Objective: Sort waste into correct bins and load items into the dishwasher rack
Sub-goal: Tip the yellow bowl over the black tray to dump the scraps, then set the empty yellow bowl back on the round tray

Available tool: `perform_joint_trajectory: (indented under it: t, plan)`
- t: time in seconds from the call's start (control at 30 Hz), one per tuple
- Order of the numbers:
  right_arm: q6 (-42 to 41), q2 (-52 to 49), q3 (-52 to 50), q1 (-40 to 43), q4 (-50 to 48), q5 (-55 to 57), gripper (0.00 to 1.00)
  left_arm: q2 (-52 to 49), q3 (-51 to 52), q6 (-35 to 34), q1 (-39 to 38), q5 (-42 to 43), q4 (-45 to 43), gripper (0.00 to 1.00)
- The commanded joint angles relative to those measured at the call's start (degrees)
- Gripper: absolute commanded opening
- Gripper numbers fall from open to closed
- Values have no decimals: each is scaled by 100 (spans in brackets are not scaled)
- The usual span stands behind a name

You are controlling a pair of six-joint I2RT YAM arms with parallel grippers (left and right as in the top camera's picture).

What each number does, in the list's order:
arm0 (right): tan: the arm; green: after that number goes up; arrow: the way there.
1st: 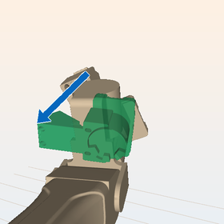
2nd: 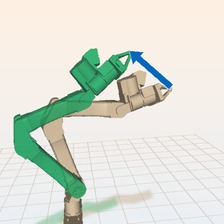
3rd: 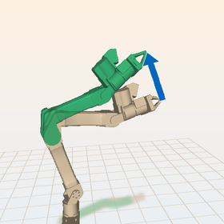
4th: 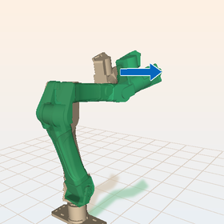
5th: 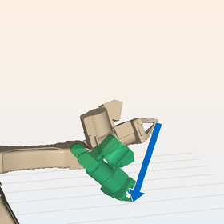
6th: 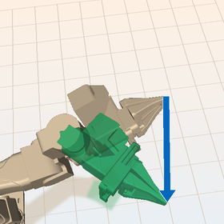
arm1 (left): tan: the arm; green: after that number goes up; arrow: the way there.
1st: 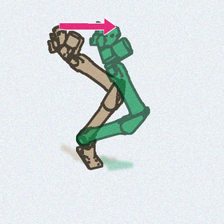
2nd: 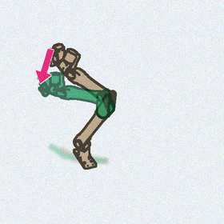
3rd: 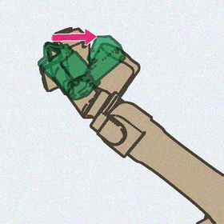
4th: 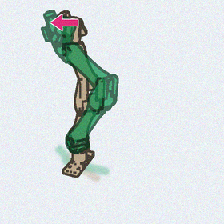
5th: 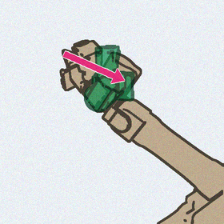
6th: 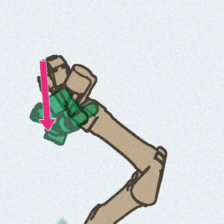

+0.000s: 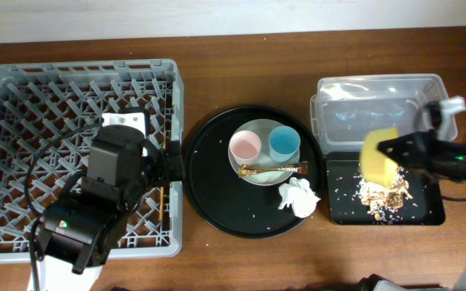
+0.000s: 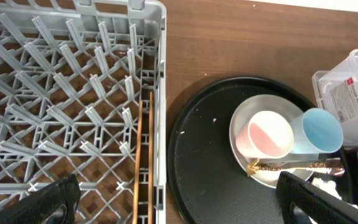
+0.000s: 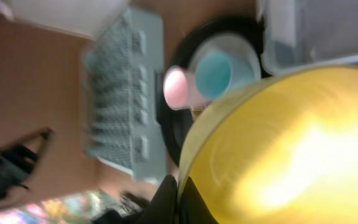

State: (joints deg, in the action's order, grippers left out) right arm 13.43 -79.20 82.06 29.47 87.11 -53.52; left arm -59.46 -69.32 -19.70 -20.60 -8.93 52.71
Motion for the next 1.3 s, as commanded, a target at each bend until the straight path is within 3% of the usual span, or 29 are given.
perform_joint_trajectory:
  t: [0.0,0.1,0.2,0.37,0.47,0.6,0.63,0.73,0.77,0.8,0.83,0.93,1.17,1.2,1.27]
  plan:
    - [-850,417,160,-1749,-164,990,4,28,-52,4,0,15,-4,99]
    - [-1915,382,4,-4142,-756,1790,4,28,-52,4,0,17,-7,99]
    - [-3403,374,-407,-5930,-1803,3257,4,28,-52,4,0,17,-7,99]
    - [-3687,-490,-1139,-7753,-3410,4232,5,28,-52,4,0,17,-4,99]
    - [-3687,-1434,-1139,-8052,-3742,4430,10,28,-52,4,0,17,-2,99]
    - [-3624,-1792,-1056,-8002,-3926,4428,32,28,-52,4,0,17,-2,99]
    - [-3574,-1556,-833,-7825,-3768,4437,43,28,-52,4,0,17,-2,99]
    - [-3340,-977,-468,-6861,-2658,4872,48,28,-52,4,0,17,-2,99]
    - [-3340,-931,-468,-6516,-2293,4972,54,28,-52,4,0,17,-2,99]
    - [-3338,-944,-522,-6000,-1845,5051,75,28,-52,4,0,17,-2,99]
    - [-3340,-946,-664,-5692,-1727,5056,83,28,-52,4,0,17,-2,99]
    - [-3340,-946,-1410,-5421,-2070,5058,89,28,-52,4,0,17,-2,99]
    - [-3340,-968,-3346,-5418,-4321,5062,88,28,-52,4,0,17,-2,99]
    - [-3338,-968,-3469,-5418,-4498,5062,74,28,-52,4,0,17,-2,99]
    - [-3338,-966,-3469,-5418,-4472,5058,27,28,-52,4,0,17,-2,99]
